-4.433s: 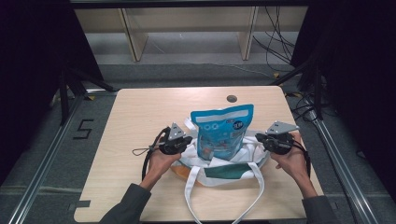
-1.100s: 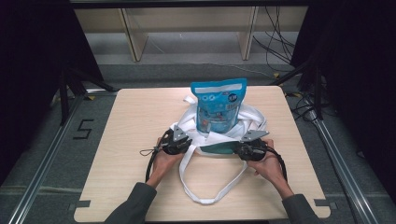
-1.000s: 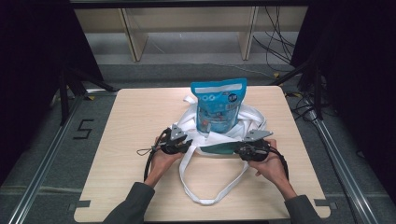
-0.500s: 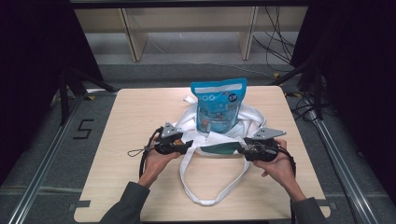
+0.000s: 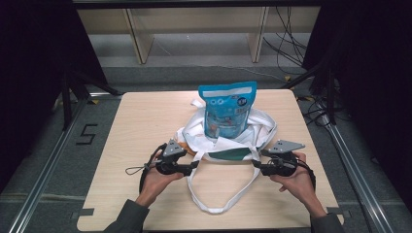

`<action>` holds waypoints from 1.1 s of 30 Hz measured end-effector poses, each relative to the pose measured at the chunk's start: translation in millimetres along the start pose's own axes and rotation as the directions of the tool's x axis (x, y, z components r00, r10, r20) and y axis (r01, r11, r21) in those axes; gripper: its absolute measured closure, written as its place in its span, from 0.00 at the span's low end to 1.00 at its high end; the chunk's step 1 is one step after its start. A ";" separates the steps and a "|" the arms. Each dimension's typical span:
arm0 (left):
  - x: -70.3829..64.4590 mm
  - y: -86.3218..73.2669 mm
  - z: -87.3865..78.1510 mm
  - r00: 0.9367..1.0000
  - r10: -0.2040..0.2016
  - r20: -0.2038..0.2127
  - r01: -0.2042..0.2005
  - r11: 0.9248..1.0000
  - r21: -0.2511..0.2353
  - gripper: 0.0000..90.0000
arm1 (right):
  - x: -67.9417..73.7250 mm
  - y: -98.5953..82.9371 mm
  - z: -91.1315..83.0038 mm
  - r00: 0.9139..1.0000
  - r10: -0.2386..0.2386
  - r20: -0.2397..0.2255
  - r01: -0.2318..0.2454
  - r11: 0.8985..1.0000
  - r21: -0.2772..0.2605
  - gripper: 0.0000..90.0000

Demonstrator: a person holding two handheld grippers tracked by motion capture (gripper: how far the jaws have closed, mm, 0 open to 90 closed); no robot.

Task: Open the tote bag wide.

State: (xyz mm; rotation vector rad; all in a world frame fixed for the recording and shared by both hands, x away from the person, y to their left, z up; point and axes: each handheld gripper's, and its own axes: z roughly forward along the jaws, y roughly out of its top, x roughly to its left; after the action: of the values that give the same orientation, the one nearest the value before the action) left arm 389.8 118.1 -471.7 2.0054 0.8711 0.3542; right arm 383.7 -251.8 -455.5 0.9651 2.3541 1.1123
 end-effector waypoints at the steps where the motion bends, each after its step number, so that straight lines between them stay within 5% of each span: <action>1: 1.4 -0.9 -1.8 1.000 -0.002 0.012 0.002 1.000 0.001 0.38 | 0.3 -0.9 -1.0 1.000 0.010 0.003 -0.010 1.000 0.002 0.50; 2: 1.0 -2.9 -4.3 0.999 -0.033 0.011 0.033 0.999 -0.023 0.38 | -0.8 -1.5 -1.6 1.000 0.000 0.005 0.000 1.000 -0.003 0.50; 6: 1.0 -10.0 -11.2 0.999 -0.037 0.006 0.037 0.999 -0.022 0.36 | 0.7 -4.7 -6.3 1.000 0.016 0.004 -0.016 1.000 0.000 0.49; 15: -1.5 -27.5 -23.8 1.000 0.006 -0.007 -0.006 1.000 0.003 0.33 | 9.1 -13.3 -10.7 1.000 -0.011 0.020 0.011 1.000 0.022 0.44; 16: -4.8 -30.4 -23.3 1.000 -0.027 -0.007 0.027 1.000 -0.008 0.34 | 10.1 -14.3 -11.0 1.000 -0.006 0.017 0.005 1.000 0.026 0.44; 18: -9.0 -35.5 -25.8 1.000 -0.028 -0.009 0.028 1.000 0.001 0.34 | 13.0 -18.1 -13.7 1.000 0.012 0.023 -0.012 0.999 0.031 0.42; 24: -19.3 -45.7 -33.0 1.000 0.029 0.005 -0.029 0.999 0.027 0.32 | 21.5 -30.2 -23.6 0.999 0.039 0.018 -0.040 0.999 0.029 0.39; 26: -24.9 -49.8 -31.9 1.000 -0.009 0.001 0.009 1.000 0.014 0.31 | 23.0 -34.5 -27.4 0.999 0.030 0.026 -0.031 0.999 0.019 0.38; 29: -29.7 -54.3 -33.0 1.000 0.025 -0.008 -0.025 0.998 0.053 0.29 | 29.9 -43.2 -34.3 0.997 0.075 0.013 -0.075 0.996 0.038 0.36; 33: -37.3 -56.5 -33.0 1.000 0.005 -0.011 -0.004 0.998 0.057 0.22 | 33.7 -52.6 -38.4 0.998 0.059 0.023 -0.060 0.997 0.039 0.35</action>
State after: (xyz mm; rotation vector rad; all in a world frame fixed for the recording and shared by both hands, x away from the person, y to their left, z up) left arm 320.3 132.6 -496.8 2.0597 0.8926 0.3474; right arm 315.7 -272.2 -473.7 1.0625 2.3521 1.0757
